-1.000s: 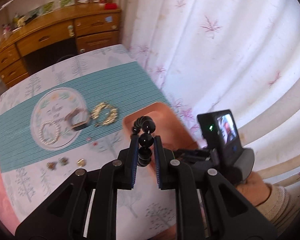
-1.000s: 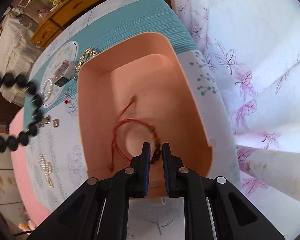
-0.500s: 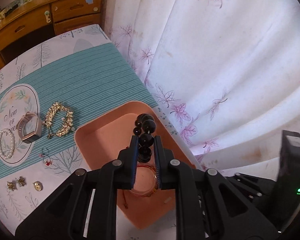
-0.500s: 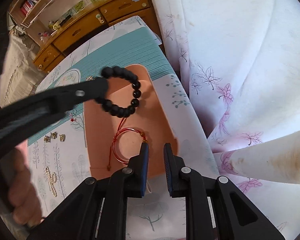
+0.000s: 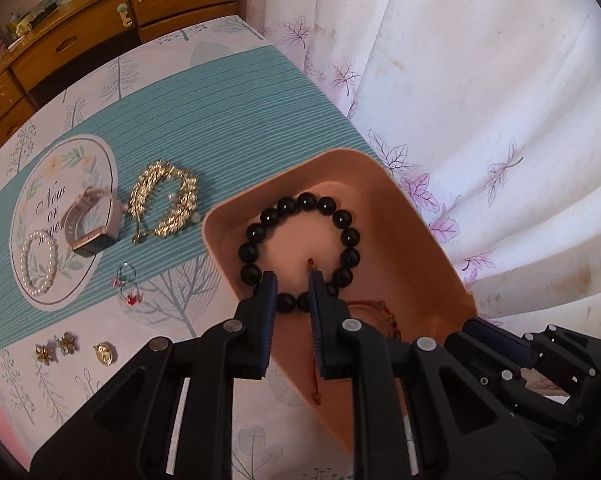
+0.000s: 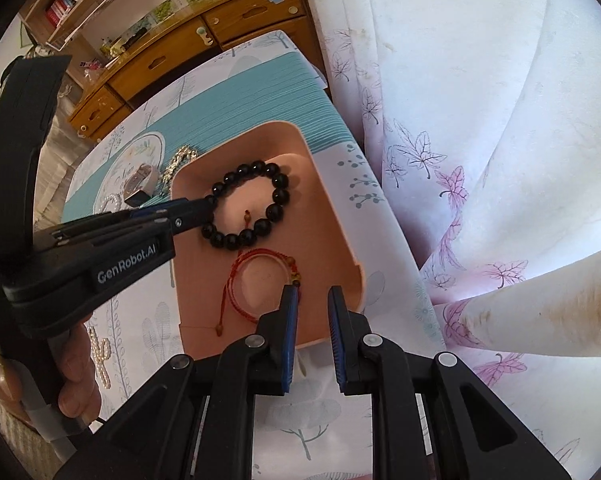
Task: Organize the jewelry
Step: 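Open both tools and withdraw them from the peach tray, then lower the left tool onto the pearl necklace and close on it, then grasp the round gold pendant with the right tool while the left tool lifts the pearl necklace, then carry the gold pendant into the tray with the right tool while the left drops the pearl necklace there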
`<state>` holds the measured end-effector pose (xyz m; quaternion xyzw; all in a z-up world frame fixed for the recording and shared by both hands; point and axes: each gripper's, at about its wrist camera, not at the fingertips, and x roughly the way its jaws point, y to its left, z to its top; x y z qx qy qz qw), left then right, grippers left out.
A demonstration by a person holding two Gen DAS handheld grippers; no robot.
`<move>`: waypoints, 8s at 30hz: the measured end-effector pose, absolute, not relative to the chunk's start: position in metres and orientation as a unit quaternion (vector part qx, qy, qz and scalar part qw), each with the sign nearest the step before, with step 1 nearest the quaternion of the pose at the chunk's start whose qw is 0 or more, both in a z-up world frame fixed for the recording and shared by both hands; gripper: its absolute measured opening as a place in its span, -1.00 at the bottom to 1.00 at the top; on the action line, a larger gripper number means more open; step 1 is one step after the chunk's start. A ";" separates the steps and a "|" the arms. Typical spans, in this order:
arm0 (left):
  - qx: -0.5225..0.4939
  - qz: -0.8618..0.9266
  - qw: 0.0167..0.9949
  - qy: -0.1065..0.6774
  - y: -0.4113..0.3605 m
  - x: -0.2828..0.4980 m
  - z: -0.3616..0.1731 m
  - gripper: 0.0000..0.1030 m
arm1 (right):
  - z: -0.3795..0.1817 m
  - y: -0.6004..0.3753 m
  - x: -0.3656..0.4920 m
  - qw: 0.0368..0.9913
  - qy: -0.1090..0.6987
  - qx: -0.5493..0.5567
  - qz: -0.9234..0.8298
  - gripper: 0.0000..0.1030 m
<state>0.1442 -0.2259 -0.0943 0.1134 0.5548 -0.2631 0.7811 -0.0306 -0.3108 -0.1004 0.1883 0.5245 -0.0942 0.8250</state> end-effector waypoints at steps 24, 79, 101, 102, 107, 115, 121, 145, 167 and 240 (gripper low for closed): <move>-0.013 -0.180 0.842 0.509 -0.025 0.057 -0.056 -0.74 | -0.078 -0.221 -0.040 0.843 0.520 0.132 -0.036 -0.69; -0.175 -0.048 0.735 0.653 0.100 0.084 -0.140 -0.31 | -0.106 -0.070 0.010 0.828 0.549 0.001 0.112 -0.57; -0.106 0.071 0.739 0.661 0.057 0.109 -0.147 -0.30 | -0.114 -0.081 0.049 0.832 0.541 0.010 0.122 -0.57; -0.109 0.076 0.738 0.662 0.056 0.111 -0.147 -0.30 | -0.115 -0.083 0.050 0.832 0.541 0.011 0.121 -0.57; -0.111 0.098 0.734 0.663 0.047 0.115 -0.150 -0.31 | -0.122 -0.091 0.056 0.826 0.550 0.025 0.118 -0.57; -0.129 0.121 0.733 0.656 0.059 0.107 -0.150 -0.85 | -0.128 -0.097 0.064 0.825 0.553 0.035 0.114 -0.57; -0.166 0.101 0.734 0.651 0.071 0.100 -0.145 -0.95 | -0.129 -0.094 0.081 0.822 0.556 0.043 0.118 -0.56; -0.181 -0.013 0.798 0.575 0.079 0.132 -0.041 -0.95 | -0.140 -0.062 0.146 0.775 0.611 0.063 0.151 -0.56; -0.181 -0.036 0.800 0.571 0.078 0.132 -0.029 -0.95 | -0.163 -0.024 0.159 0.777 0.619 -0.042 0.105 -0.56; 0.062 -0.209 0.785 0.580 -0.200 0.129 -0.092 -0.94 | -0.146 -0.280 0.001 0.818 0.547 0.177 -0.023 -0.11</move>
